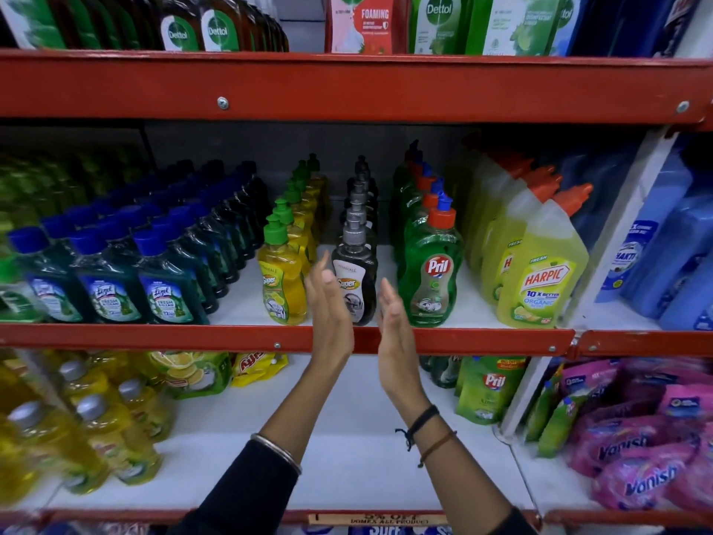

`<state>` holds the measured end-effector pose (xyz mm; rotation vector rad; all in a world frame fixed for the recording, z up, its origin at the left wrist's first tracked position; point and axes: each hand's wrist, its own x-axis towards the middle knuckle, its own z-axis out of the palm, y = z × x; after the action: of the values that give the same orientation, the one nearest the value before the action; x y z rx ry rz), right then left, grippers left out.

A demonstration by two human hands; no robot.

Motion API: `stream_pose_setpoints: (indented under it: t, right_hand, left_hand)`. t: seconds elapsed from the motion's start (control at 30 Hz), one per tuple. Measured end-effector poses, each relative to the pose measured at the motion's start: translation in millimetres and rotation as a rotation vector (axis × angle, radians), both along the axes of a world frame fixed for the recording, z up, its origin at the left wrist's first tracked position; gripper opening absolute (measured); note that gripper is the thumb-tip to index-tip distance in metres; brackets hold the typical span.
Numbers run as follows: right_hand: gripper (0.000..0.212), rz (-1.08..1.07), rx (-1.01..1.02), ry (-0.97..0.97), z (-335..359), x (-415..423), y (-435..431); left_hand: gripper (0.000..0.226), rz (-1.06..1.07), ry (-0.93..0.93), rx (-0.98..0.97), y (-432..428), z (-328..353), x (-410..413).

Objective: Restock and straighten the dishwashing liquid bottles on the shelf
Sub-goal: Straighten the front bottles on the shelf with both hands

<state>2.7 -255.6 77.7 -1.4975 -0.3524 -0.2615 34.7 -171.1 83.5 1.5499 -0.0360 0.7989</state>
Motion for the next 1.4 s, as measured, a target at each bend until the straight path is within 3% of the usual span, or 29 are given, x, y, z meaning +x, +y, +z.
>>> stream_pose_setpoints:
  t: [0.1, 0.27, 0.53, 0.7, 0.97, 1.2, 1.3, 1.4]
  right_hand:
    - [0.107, 0.016, 0.013, 0.075, 7, 8, 8]
    - [0.11, 0.038, 0.006, 0.093, 8, 13, 9]
    - [0.122, 0.077, 0.042, 0.126, 24, 25, -3]
    - [0.124, 0.072, 0.04, 0.131, 24, 22, -5]
    - [0.12, 0.067, 0.041, 0.14, 21, 23, -6]
    - [0.109, -0.025, 0.053, 0.132, 15, 20, 3]
    - [0.096, -0.214, 0.034, 0.01, 5, 11, 17]
    - [0.079, -0.223, 0.008, -0.115, -5, -9, 38]
  left_hand:
    - [0.095, -0.112, 0.065, 0.007, 14, -1, 11]
    - [0.095, -0.21, 0.113, -0.053, 20, 1, -1]
    - [0.067, -0.26, 0.141, -0.094, 25, 9, -18]
    - [0.095, -0.266, 0.137, -0.093, 26, 12, -21]
    - [0.087, -0.262, 0.141, -0.075, 27, 12, -23]
    - [0.093, -0.231, 0.133, -0.098, 26, 13, -23]
    - [0.097, -0.098, 0.027, -0.105, 29, 5, -32]
    - [0.078, 0.122, -0.114, -0.09, 43, 2, -41]
